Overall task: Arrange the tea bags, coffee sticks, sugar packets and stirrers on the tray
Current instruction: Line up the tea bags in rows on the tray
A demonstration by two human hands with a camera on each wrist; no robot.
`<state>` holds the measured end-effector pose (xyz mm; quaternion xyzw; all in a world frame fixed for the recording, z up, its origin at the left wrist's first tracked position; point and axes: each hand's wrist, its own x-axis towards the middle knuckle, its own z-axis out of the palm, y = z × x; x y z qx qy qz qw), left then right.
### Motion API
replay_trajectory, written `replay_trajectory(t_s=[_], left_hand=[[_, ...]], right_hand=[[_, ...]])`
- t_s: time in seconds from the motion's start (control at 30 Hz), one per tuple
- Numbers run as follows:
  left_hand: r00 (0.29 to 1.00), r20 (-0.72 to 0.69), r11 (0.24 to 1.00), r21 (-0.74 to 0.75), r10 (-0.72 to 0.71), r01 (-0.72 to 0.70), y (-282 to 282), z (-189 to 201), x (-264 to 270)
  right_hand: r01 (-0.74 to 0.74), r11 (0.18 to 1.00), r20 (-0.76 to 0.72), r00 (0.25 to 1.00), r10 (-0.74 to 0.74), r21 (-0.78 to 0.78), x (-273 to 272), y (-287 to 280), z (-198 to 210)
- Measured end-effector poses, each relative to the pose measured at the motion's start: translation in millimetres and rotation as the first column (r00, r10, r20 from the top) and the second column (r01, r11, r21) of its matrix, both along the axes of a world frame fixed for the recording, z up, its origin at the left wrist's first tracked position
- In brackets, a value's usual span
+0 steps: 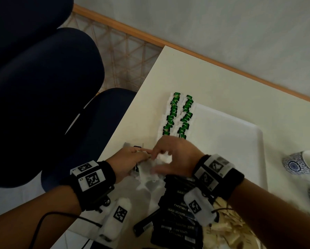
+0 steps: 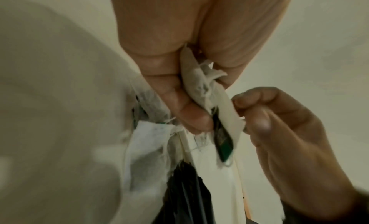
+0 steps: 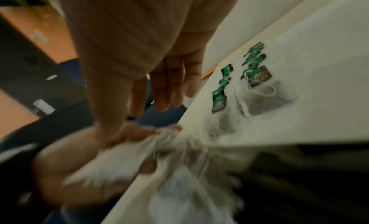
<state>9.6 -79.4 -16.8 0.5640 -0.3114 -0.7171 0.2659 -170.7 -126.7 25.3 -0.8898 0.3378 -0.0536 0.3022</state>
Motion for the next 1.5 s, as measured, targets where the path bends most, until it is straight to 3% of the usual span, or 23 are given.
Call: replay_trajectory(t_s=[0.1, 0.2, 0.33, 0.5, 0.6, 0.7, 0.87, 1.2, 1.27, 1.37, 1.5], left_hand=[[0.999, -0.032, 1.000, 0.012, 0.000, 0.000, -3, 0, -6], [0.999, -0.032, 1.000, 0.021, -0.007, 0.008, -3, -3, -10], [0.999, -0.029, 0.998, 0.054, 0.020, -0.019, 0, 1, -14], [0.999, -0.028, 1.000, 0.021, -0.018, 0.019, 4, -1, -10], [1.000, -0.024, 1.000, -0.002, -0.014, 0.014, 8, -2, -6], [1.000, -0.015, 1.000, -0.018, -0.024, 0.024, 11, -2, -4], [0.999, -0.035, 1.000, -0.022, 0.012, -0.013, 12, 0, 0], [0.998, -0.028, 0.997, -0.068, -0.050, 0.048, 10, 0, 2], [0.998, -0.037, 0.997, -0.059, -0.059, 0.057, 9, 0, 1], [0.997, -0.066, 0.999, -0.025, -0.030, 0.028, 7, 0, -2], [0.995, -0.090, 0.999, 0.020, 0.032, -0.030, 2, -3, -6]], right_hand=[[-0.139, 0.988, -0.006, 0.990, 0.139, -0.068, -7, 25, -15], [-0.065, 0.991, 0.083, 0.994, 0.075, -0.120, -14, 32, -26], [0.009, 0.998, 0.154, 0.988, 0.001, -0.063, -23, 31, -20], [0.309, 0.951, 0.227, 0.926, -0.302, 0.004, -37, 17, -11], [0.433, 0.900, 0.065, 0.898, -0.436, 0.051, -46, 5, -14], [0.413, 0.907, -0.130, 0.907, -0.402, 0.079, -48, -2, -19], [0.447, 0.891, -0.266, 0.871, -0.414, 0.078, -45, -19, -23], [0.520, 0.854, -0.334, 0.806, -0.489, 0.003, -48, -37, -32], [0.508, 0.861, -0.277, 0.822, -0.498, -0.039, -51, -34, -34], [0.467, 0.878, -0.071, 0.877, -0.476, -0.107, -50, -23, -30], [0.234, 0.972, -0.011, 0.972, -0.234, 0.013, -35, 0, -18]])
